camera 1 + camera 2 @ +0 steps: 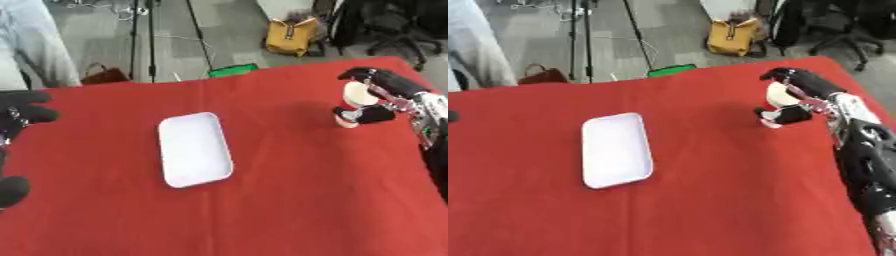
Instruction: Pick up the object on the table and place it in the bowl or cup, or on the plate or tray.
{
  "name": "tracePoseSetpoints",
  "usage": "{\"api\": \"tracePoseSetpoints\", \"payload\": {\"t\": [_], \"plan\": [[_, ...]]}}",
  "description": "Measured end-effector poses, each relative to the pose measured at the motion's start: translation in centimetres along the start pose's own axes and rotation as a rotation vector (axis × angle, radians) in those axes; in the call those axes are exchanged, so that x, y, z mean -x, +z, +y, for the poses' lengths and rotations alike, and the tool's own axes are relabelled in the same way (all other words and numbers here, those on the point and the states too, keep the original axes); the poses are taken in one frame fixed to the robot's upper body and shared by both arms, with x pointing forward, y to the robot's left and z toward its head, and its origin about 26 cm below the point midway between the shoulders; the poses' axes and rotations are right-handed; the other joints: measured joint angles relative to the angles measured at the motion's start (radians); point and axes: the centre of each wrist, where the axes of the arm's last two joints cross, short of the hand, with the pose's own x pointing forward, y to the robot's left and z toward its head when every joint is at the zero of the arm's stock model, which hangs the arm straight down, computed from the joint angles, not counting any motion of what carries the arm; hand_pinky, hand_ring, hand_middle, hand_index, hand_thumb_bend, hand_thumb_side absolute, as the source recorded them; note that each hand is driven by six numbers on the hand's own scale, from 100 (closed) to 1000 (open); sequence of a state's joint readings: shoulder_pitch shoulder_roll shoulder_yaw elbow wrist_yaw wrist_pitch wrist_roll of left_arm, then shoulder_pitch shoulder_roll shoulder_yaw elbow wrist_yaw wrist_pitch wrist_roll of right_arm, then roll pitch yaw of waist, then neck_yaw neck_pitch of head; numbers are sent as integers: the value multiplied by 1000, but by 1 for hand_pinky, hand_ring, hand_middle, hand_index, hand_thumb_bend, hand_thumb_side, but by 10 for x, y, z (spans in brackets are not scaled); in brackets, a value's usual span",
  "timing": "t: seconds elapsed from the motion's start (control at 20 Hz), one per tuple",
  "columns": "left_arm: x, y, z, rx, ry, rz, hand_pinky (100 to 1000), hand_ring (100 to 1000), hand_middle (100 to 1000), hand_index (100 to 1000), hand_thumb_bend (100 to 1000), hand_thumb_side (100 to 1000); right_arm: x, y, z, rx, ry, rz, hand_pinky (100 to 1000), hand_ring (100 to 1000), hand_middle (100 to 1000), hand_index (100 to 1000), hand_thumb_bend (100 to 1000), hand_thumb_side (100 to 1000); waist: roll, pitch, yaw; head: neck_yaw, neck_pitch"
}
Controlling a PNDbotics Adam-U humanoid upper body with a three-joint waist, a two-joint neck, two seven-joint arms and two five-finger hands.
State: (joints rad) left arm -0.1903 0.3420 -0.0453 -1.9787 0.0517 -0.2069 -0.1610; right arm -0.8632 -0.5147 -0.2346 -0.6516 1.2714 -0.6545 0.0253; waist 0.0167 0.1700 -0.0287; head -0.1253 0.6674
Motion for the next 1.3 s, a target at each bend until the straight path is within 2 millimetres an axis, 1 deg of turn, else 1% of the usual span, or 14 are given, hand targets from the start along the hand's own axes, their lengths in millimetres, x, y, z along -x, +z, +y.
{"api": "tracePoseSetpoints", "payload": {"t": [0.35, 0.5, 0.75, 1.3], "plan": [[0, 0, 0, 1, 0, -2, 751, 685, 722, 794, 952, 605, 0, -2, 1, -13, -10, 17, 935, 882, 858, 919, 416, 608, 1, 1, 2, -1, 0], [0, -1, 0, 1, 0, -3, 751, 685, 722, 794, 951, 606, -1, -4, 0, -15, -11, 25, 934, 881, 857, 918, 416, 609, 5, 4, 4, -5, 0], [0, -1, 0, 2, -1, -7, 751, 686, 722, 794, 949, 608, 0, -6, 1, -18, -34, 70, 927, 873, 849, 916, 401, 615, 6, 7, 9, -9, -2], [0, -1, 0, 4, -1, -9, 751, 686, 723, 794, 948, 609, 1, -4, 9, -23, -63, 121, 928, 873, 849, 916, 397, 620, 6, 11, 10, -9, -5]]}}
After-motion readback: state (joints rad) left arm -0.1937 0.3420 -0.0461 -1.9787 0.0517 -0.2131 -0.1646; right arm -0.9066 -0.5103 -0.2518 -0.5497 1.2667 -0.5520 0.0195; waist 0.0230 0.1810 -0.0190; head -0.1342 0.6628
